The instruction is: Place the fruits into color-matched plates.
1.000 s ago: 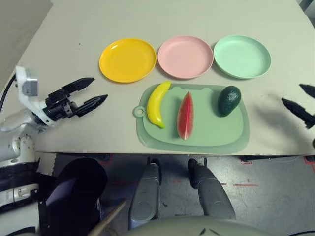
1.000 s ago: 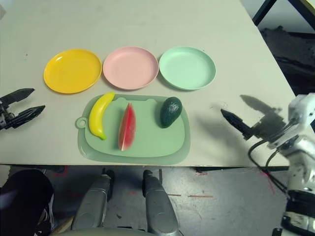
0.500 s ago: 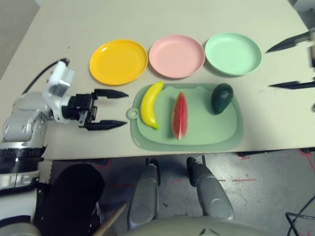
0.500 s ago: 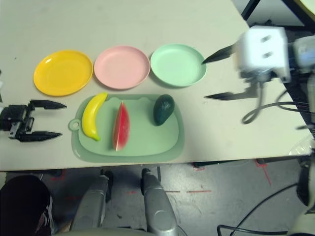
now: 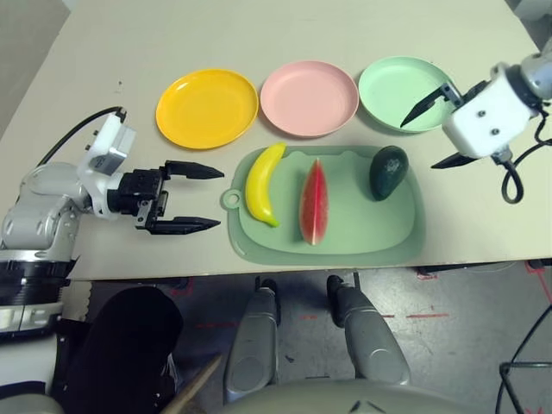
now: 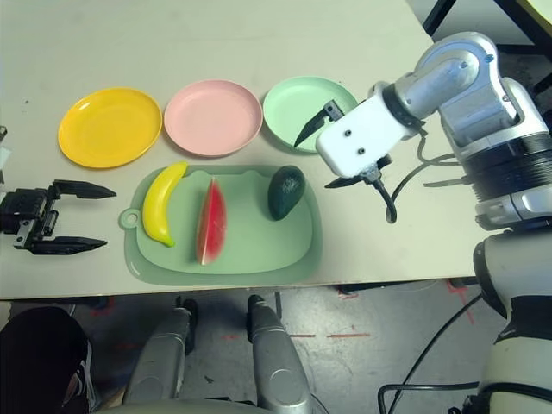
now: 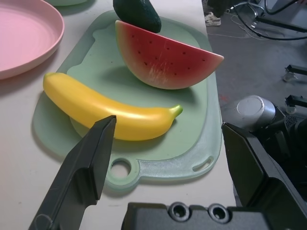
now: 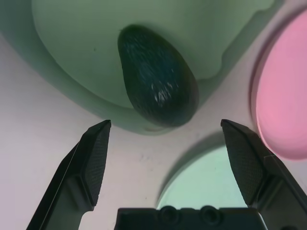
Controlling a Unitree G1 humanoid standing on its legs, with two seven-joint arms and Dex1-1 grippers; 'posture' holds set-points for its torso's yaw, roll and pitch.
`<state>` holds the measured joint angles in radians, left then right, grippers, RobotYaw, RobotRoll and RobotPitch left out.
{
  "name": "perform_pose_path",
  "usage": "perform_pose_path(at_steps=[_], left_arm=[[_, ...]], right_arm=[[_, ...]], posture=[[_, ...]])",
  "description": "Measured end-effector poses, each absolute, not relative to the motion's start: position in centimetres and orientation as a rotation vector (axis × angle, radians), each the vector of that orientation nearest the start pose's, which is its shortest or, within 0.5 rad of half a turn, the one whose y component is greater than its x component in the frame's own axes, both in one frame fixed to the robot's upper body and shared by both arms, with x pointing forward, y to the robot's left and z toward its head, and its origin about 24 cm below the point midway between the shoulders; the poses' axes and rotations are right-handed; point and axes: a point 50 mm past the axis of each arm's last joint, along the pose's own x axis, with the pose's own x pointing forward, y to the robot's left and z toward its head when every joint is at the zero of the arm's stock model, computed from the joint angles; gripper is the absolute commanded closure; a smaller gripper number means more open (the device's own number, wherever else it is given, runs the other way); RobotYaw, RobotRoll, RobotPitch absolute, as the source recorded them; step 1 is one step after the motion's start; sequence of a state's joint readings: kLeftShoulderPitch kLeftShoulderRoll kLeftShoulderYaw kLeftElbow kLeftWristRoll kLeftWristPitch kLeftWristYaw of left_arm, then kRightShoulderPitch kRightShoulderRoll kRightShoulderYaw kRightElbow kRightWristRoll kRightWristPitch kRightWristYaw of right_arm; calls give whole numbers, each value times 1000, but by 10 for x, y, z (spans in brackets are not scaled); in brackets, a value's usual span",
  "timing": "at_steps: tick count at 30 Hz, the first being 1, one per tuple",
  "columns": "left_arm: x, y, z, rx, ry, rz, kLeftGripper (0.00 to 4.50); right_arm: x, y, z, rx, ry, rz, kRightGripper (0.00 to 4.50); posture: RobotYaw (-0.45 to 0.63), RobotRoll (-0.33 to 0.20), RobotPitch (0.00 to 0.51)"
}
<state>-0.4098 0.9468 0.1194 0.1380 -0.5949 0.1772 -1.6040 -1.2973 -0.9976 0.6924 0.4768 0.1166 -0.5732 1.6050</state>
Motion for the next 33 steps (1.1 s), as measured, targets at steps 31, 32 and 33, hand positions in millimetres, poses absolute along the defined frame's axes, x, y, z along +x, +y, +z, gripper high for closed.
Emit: perform_pose_path(at_steps=[31, 32, 33], left_arm=[[258, 272, 204, 458, 111, -1397, 19], [258, 272, 204, 459, 111, -1397, 19], [258, 272, 204, 460, 111, -1397, 19]], right_arm=[[336, -150, 264, -1760, 135, 1672, 0], [336, -151, 264, -1759, 139, 1673, 0], [336, -151, 263, -1759, 142, 1674, 0]], posture=[[-48, 0, 329], [-48, 0, 329], [-48, 0, 329]])
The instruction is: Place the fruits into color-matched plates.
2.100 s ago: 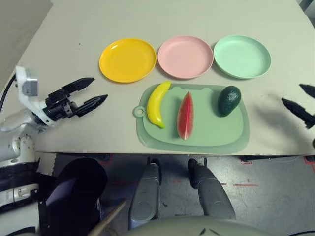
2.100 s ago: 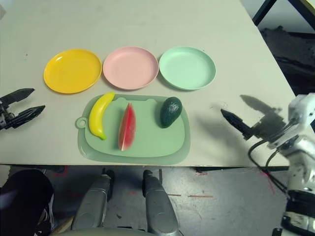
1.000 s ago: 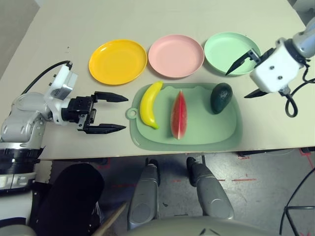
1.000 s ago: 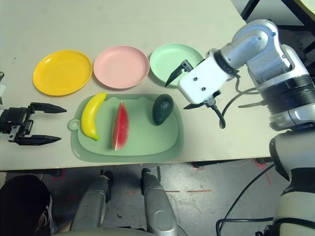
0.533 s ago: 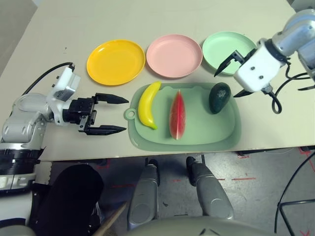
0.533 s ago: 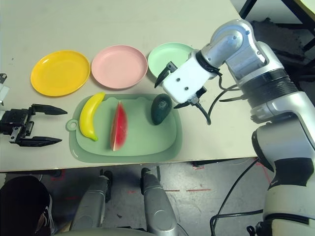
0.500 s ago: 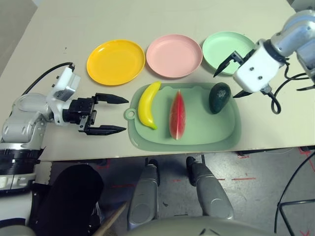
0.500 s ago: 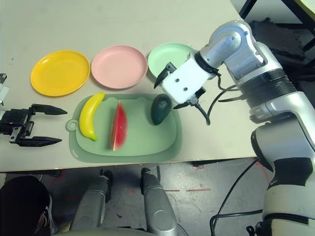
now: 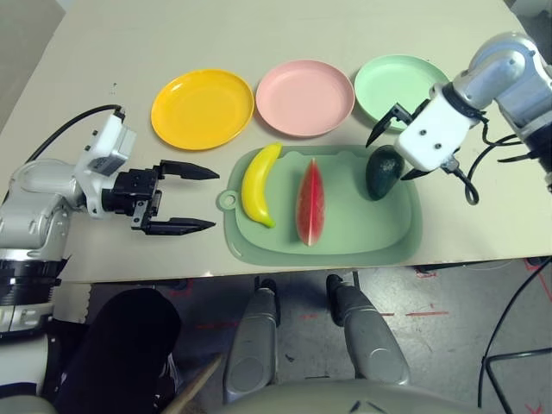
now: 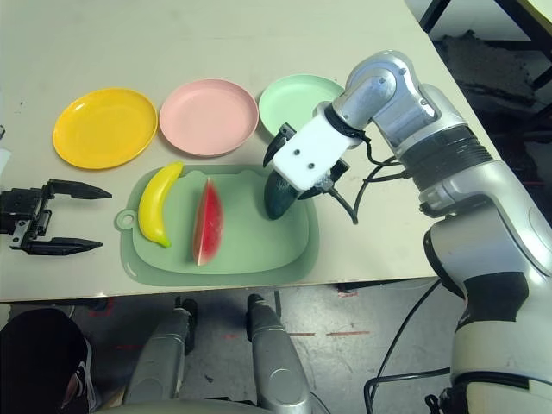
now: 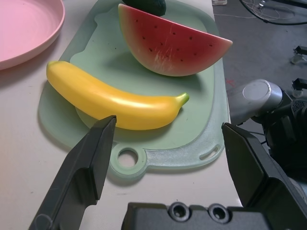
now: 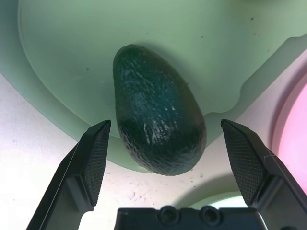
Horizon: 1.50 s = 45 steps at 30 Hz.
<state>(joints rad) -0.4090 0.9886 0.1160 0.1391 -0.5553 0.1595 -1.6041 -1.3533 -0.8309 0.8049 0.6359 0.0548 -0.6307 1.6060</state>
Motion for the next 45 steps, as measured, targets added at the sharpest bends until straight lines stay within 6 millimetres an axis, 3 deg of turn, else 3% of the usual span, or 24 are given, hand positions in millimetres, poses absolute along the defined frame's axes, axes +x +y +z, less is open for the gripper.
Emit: perform_pose_path(at_steps=[35, 38, 41, 45], left_arm=[[260, 264, 207, 483, 74, -1426, 19], [259, 265, 207, 496, 78, -1424, 0], [259, 264, 208, 498, 78, -1424, 0], [259, 265, 208, 506, 80, -1425, 0]], right_arm=[[337, -143, 250, -1746, 154, 1724, 0], [337, -144, 249, -1743, 160, 1722, 405], [338, -142, 249, -1742, 157, 1726, 1317], [338, -142, 249, -1741, 157, 1726, 1396]], posture=[[-41, 0, 352], [-41, 0, 354], [-42, 0, 355], [-43, 0, 356]])
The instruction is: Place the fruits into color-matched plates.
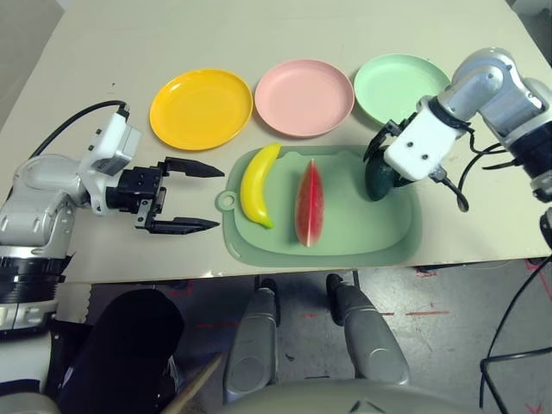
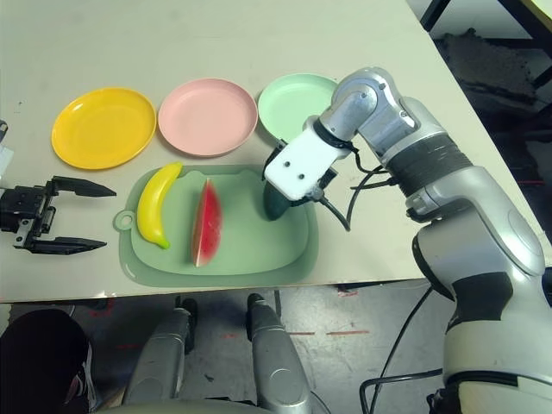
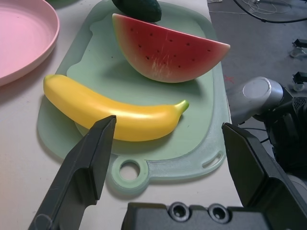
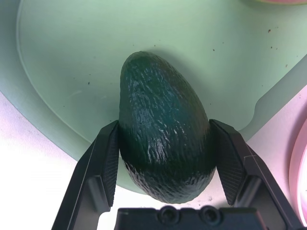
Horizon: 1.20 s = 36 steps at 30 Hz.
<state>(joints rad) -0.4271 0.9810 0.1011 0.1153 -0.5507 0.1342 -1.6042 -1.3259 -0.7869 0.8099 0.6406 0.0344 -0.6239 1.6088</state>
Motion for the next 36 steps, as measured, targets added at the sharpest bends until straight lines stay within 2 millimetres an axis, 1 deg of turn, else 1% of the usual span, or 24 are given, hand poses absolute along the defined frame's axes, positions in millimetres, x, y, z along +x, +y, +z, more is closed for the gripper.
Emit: perform_pose_path(at_steps=[9, 12, 15, 17, 19, 23, 25, 31, 36], left_arm=[[258, 265, 209, 514, 78, -1426, 0], [260, 262, 207, 490, 65, -1430, 0], [263, 259, 208, 478, 47, -1418, 0], [264, 257, 210, 476, 31, -1414, 0], [265, 254, 211, 473, 20, -1411, 0], [267, 251, 212, 462, 11, -1396, 0], [267, 249, 213, 463, 1, -1388, 0], [268, 242, 217, 448, -24, -1344, 0], [269, 237, 220, 441, -14, -1294, 0]], right_arm=[[338, -143, 251, -1709, 164, 1717, 1396], [338, -142, 263, -1692, 152, 1686, 1396], [339, -140, 280, -1693, 136, 1642, 1396], [340, -140, 286, -1686, 130, 1628, 1396], [341, -141, 287, -1672, 140, 1618, 1396], [350, -143, 293, -1656, 173, 1571, 1396], [354, -143, 301, -1667, 173, 1524, 1396], [371, -147, 317, -1733, 192, 1276, 1396], [383, -159, 309, -1753, 259, 1120, 1396]], posture=[[-51, 0, 356], [-55, 0, 353], [-57, 0, 351], [-56, 0, 349], [-53, 0, 346], [-46, 0, 343], [-42, 0, 341], [-28, 0, 335], [-20, 0, 332]])
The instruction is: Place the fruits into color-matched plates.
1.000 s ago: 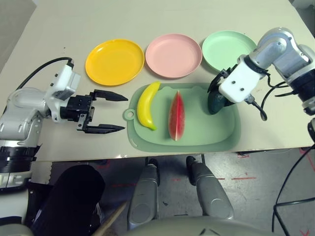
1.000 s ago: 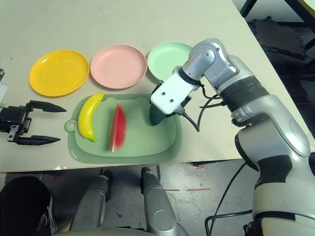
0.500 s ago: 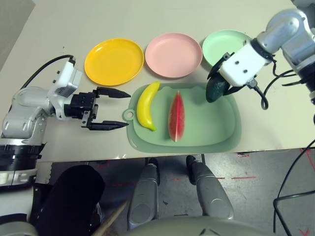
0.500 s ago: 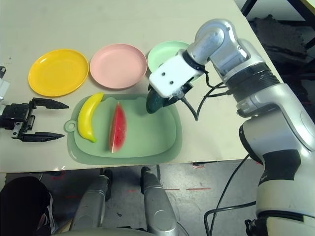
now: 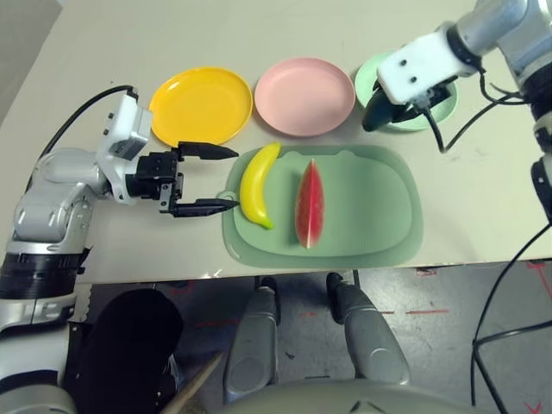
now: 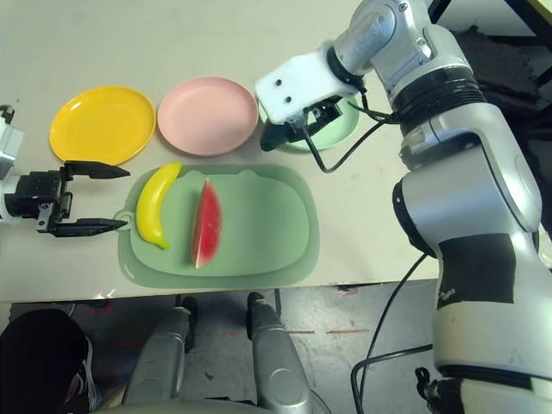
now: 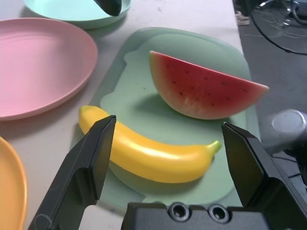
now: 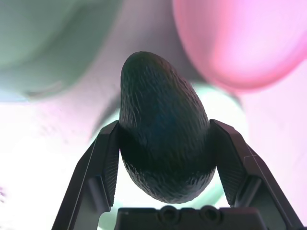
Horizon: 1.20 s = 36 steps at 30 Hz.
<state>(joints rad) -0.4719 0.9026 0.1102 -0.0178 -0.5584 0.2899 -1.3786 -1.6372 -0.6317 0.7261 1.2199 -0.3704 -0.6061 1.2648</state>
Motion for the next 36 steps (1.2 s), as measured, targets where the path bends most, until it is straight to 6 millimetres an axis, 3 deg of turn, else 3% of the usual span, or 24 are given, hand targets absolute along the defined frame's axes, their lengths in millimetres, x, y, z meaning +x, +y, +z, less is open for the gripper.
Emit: perform_pose_path(at_steps=[17, 18, 20, 30, 36], left_arm=[[270, 237, 224, 450, 37, -1222, 0], [270, 237, 223, 451, 39, -1221, 0], [270, 237, 223, 453, 41, -1220, 0], [270, 238, 222, 471, 43, -1222, 0], [266, 239, 222, 504, 17, -1304, 0]], right_arm=[[401, -180, 299, -1725, 343, 820, 1396], [401, -181, 299, -1727, 345, 817, 677], [401, -181, 297, -1724, 343, 815, 62], [401, -182, 296, -1713, 334, 825, 26], [390, -165, 307, -1769, 265, 1016, 26]], posture=[[-18, 0, 334], [-18, 0, 334], [-19, 0, 334], [-25, 0, 341], [-45, 0, 349]])
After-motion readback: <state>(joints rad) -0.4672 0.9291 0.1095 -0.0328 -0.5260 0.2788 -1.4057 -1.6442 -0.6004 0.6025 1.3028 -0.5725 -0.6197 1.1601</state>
